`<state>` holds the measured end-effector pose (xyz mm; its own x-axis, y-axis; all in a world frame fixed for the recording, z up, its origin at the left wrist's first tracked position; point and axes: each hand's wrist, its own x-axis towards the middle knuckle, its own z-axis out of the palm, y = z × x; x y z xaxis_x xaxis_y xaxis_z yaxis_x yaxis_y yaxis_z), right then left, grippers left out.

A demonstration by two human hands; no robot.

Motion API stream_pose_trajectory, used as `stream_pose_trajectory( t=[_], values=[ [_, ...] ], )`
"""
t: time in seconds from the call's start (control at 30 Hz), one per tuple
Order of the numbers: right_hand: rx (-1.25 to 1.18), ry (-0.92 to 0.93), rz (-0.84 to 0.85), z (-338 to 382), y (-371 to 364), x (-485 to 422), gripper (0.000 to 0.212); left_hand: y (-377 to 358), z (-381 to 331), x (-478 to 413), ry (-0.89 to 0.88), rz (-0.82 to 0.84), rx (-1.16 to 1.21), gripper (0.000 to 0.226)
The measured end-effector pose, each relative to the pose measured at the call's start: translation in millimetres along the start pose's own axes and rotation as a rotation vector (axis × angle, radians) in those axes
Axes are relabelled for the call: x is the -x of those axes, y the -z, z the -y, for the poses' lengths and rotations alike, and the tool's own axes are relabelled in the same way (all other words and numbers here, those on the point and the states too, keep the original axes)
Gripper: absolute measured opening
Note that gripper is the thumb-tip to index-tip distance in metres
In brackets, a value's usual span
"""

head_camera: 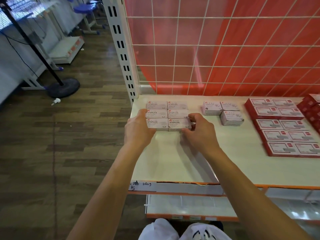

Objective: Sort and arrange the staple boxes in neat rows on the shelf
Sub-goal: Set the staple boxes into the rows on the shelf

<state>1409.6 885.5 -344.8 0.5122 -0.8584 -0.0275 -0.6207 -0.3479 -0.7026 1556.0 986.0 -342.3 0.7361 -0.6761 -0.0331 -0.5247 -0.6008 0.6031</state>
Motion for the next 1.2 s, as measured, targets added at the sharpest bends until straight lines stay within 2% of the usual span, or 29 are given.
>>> stream_pose_trajectory(
  t=[0.4, 0.5, 0.6, 0.77, 1.2],
  values=[
    [-0.03, -0.029, -0.047, -2.4, -4.1, 1.1, 0.037, 4.4, -10.6, 2.6, 0.015, 0.043, -0.083, 0.042],
    [-0.032, -0.032, -0.027, -2.2, -3.1, 1.1, 0.043, 8.2, -15.8, 4.8, 0.041, 0.067, -0.165, 0.039],
    [0.015, -0.001, -0.074, -0.6, -1.6, 1.4, 0.046, 12.6, -21.4, 8.2, 0.033, 0.065, -0.264, 0.038],
    [0.081, 0.082, -0.138, 6.7, 8.4, 3.9, 0.042, 13.5, -38.9, 15.0, -0.088, 0.017, -0.279, 0.051],
    [0.225, 0.111, -0.205, 5.6, 42.5, 8.3, 0.04, -9.7, -97.9, 14.3, -0.38, -0.016, -0.334, 0.052]
  ],
)
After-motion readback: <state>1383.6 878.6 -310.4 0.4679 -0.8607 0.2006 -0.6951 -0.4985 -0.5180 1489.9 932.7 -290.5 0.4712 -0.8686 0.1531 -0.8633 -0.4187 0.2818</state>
